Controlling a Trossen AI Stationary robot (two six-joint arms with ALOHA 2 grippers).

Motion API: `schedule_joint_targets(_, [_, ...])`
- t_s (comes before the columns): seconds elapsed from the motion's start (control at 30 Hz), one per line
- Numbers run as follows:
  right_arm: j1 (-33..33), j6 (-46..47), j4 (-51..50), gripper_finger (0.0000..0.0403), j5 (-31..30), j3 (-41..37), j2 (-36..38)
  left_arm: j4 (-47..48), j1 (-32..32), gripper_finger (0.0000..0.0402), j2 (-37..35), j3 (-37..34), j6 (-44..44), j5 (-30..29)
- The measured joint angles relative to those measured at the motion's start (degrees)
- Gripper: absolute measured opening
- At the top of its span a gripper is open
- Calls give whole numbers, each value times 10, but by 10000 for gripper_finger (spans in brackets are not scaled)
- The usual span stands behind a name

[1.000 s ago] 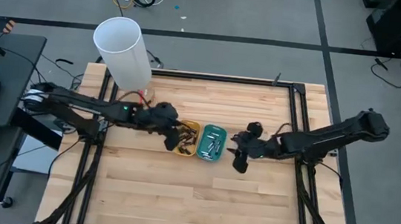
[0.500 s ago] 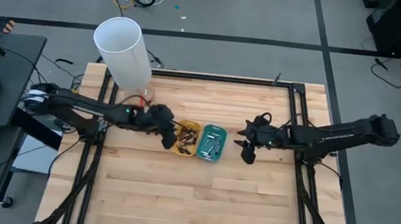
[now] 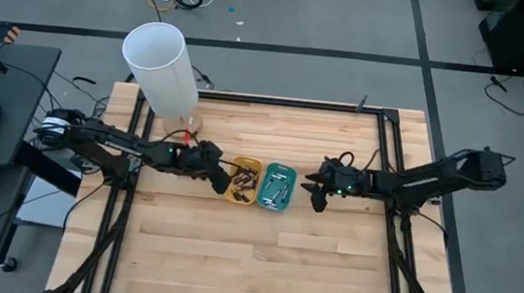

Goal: Sort batteries
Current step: Adjust the bins on the table, then return to Home Position

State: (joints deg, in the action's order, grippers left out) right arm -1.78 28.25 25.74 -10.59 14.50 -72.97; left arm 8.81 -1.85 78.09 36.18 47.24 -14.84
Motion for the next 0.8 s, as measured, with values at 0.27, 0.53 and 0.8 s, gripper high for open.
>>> schedule_joint_targets(0.27, [-3, -62, 88, 164, 2, 22, -84, -78, 26, 90, 41, -1, 27, -3])
schedule_joint_targets(0.53, [-7, -80, 86, 164, 3, 21, -78, -78, 28, 90, 42, 8, 82, -3])
schedule_joint_targets(0.8, [-28, -148, 66, 164, 39, 21, -55, -38, 50, 80, 17, 9, 142, -8])
